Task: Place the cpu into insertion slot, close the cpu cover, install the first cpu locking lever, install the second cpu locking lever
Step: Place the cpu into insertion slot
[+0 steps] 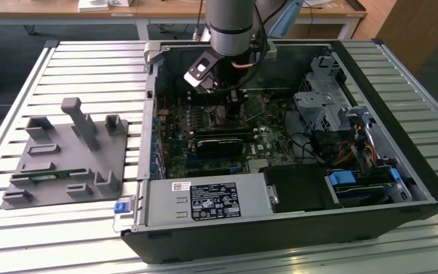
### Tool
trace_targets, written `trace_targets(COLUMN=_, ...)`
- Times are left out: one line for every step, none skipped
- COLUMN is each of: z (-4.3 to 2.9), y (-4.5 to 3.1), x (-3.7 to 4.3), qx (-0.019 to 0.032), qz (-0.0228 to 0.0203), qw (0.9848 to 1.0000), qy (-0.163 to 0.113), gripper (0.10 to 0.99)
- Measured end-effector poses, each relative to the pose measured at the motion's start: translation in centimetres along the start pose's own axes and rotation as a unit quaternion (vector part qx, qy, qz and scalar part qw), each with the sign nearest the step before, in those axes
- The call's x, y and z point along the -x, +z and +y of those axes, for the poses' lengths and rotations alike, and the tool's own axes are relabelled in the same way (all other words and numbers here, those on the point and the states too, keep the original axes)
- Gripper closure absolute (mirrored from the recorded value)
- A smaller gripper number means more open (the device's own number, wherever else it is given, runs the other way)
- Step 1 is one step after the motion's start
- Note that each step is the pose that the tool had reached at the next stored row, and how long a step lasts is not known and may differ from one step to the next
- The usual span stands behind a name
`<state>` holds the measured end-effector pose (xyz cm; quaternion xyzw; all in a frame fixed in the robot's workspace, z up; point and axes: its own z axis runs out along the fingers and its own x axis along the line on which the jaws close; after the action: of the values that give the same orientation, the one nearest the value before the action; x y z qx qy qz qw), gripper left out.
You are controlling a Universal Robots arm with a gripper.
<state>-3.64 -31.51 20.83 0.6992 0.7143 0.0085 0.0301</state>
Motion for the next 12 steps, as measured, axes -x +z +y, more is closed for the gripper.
trace_targets(z=0.00, y=0.05, x=0.00, qx=0.0000, qz=0.0000, qw=1.0000, qy=0.000, gripper=0.549)
trace_targets(z=-0.01, y=0.09, x=0.00, qx=0.0000, qz=0.0000, qw=1.0000, qy=0.000, gripper=0.549)
trace_targets(z=-0.01, y=0.12, x=0.00, qx=0.0000, qz=0.0000, qw=1.0000, qy=0.000, gripper=0.549)
trace_targets(z=-0.02, y=0.15, x=0.00, qx=0.0000, qz=0.0000, qw=1.0000, qy=0.000, gripper=0.549)
trace_targets(z=-0.03, y=0.18, x=0.00, qx=0.0000, qz=0.0000, qw=1.0000, qy=0.000, gripper=0.549)
trace_targets(z=-0.03, y=0.21, x=-0.01, qx=0.0000, qz=0.0000, qw=1.0000, qy=0.000, gripper=0.549)
trace_targets(z=-0.03, y=0.27, x=-0.01, qx=0.0000, qz=0.0001, qw=1.0000, qy=0.000, gripper=0.549)
trace_targets(z=-0.03, y=0.33, x=-0.01, qx=0.0000, qz=0.0000, qw=1.0000, qy=0.000, gripper=0.549)
trace_targets(z=-0.04, y=0.39, x=-0.01, qx=0.0000, qz=0.0000, qw=1.0000, qy=0.000, gripper=0.549)
trace_targets(z=-0.05, y=0.45, x=-0.02, qx=0.0000, qz=0.0000, qw=1.0000, qy=0.000, gripper=0.549)
trace_targets(z=-0.06, y=0.54, x=-0.02, qx=0.0000, qz=0.0000, qw=1.0000, qy=0.000, gripper=0.549)
trace_targets(z=-0.06, y=0.58, x=-0.02, qx=0.0000, qz=0.0000, qw=1.0000, qy=0.000, gripper=0.549)
